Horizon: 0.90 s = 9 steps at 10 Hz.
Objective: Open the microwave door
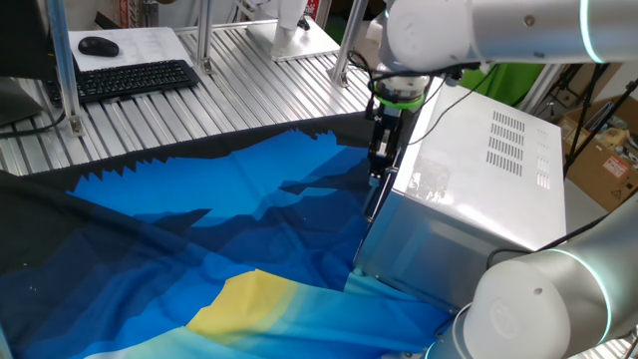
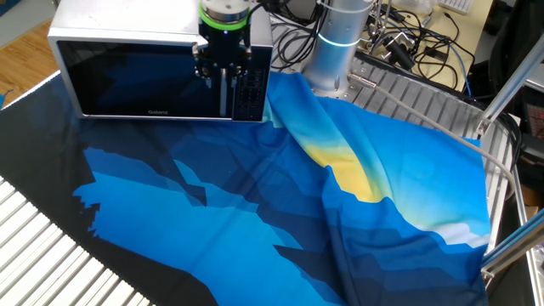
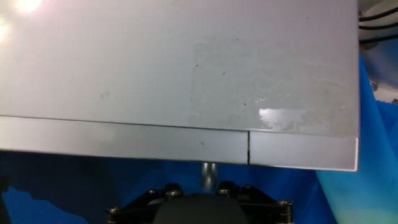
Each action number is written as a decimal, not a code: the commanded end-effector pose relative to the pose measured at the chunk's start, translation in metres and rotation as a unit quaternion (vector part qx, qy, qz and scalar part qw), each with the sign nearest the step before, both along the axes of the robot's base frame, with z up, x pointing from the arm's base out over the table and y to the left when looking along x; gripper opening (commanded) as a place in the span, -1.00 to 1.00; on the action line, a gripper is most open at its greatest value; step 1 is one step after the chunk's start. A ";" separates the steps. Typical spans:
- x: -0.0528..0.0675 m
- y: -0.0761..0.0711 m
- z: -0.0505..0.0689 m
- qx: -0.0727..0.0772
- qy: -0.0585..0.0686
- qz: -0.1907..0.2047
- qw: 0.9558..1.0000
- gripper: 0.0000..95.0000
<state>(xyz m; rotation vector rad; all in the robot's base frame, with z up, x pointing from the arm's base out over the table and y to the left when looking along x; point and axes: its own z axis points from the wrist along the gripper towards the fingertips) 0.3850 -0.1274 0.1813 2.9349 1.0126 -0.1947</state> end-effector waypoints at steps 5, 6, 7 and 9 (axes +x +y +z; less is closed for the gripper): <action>0.001 0.000 0.000 -0.016 0.005 -0.002 1.000 -0.20; 0.001 0.000 0.000 -0.015 0.005 0.000 1.000 -0.20; -0.002 -0.002 -0.001 -0.019 0.005 0.002 1.000 -0.20; -0.008 -0.005 0.000 -0.020 0.005 0.001 1.000 -0.20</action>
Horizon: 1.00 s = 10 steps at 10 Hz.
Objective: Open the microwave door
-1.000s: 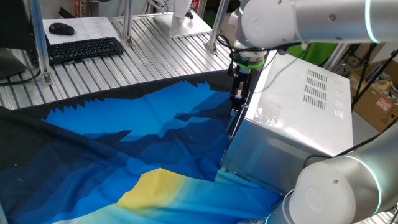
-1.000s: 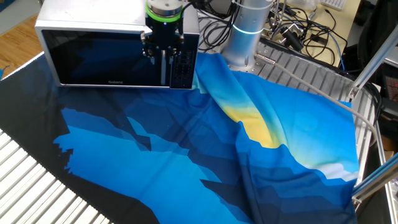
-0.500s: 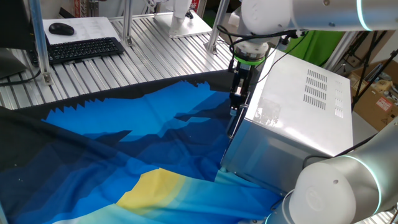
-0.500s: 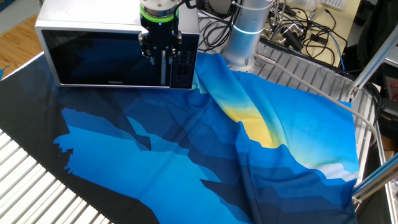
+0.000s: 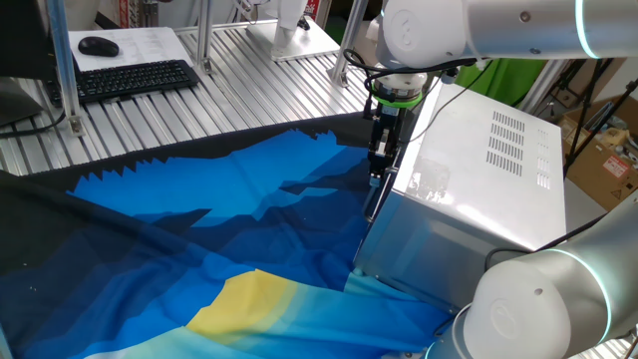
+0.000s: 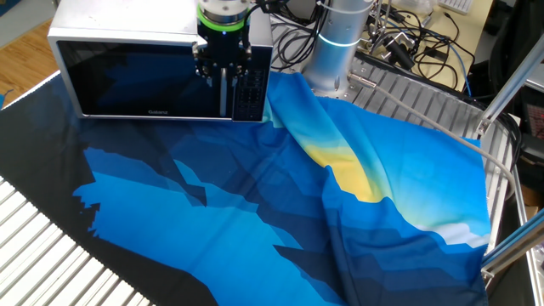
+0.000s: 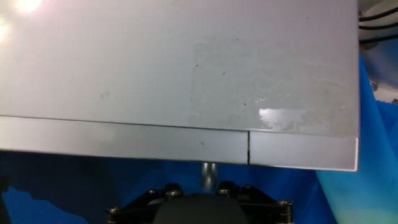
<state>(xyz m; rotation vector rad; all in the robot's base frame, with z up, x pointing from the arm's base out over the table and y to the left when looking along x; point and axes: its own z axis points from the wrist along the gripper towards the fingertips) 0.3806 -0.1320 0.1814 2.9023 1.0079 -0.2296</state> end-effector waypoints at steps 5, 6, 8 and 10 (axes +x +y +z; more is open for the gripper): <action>-0.008 -0.002 0.001 0.003 -0.003 -0.006 1.000 -0.60; -0.008 -0.002 0.000 0.004 -0.003 -0.005 1.000 -0.60; -0.008 -0.002 0.000 0.006 -0.002 0.001 1.000 -1.00; -0.008 -0.001 -0.001 0.009 -0.003 0.001 1.000 -1.00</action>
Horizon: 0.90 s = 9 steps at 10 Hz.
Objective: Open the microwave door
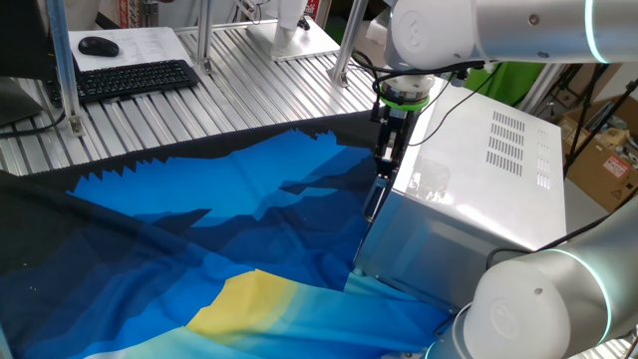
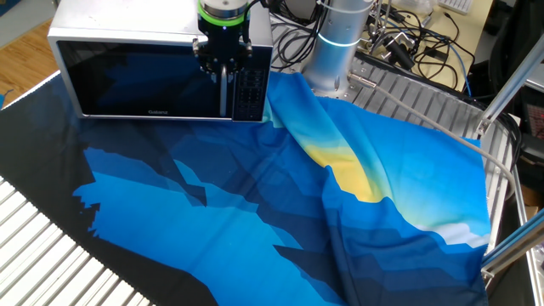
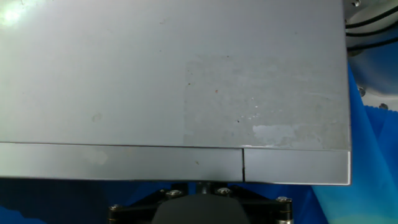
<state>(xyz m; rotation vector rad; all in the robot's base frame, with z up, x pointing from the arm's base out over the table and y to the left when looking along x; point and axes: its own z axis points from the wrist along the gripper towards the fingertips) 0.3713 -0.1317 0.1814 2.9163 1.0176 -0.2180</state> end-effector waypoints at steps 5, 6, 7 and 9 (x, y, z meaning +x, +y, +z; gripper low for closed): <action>0.010 0.003 -0.001 0.002 -0.002 0.004 1.000 -1.00; 0.011 0.004 -0.003 0.000 -0.002 0.004 1.000 -1.00; 0.016 0.006 -0.002 0.002 -0.001 0.004 1.000 -1.00; 0.031 0.011 0.005 0.000 -0.001 0.001 1.000 -1.00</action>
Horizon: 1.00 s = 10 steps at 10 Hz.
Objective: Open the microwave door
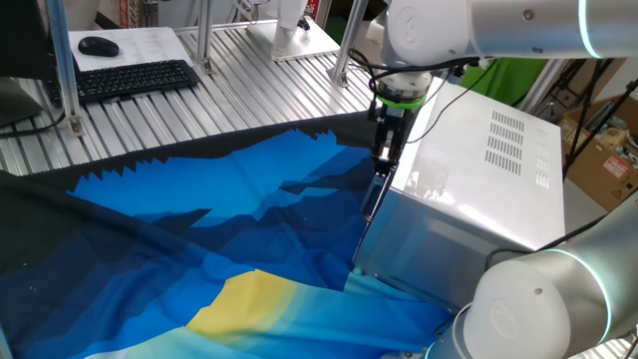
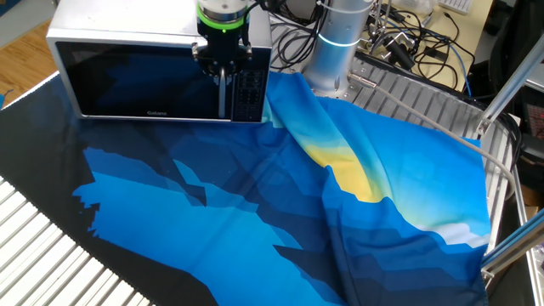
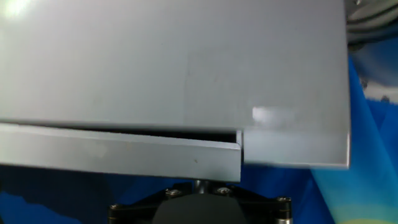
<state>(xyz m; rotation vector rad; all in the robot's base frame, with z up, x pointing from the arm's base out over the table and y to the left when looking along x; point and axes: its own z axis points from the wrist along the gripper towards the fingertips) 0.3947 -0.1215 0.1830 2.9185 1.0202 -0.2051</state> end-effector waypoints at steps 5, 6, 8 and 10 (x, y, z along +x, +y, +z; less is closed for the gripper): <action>0.057 0.016 0.005 0.020 0.018 0.013 1.000 -0.20; 0.082 0.014 0.016 0.036 0.017 0.015 0.999 0.20; 0.104 0.012 0.019 0.120 0.015 0.017 0.993 1.00; 0.122 0.012 0.018 0.095 0.014 0.027 0.995 1.00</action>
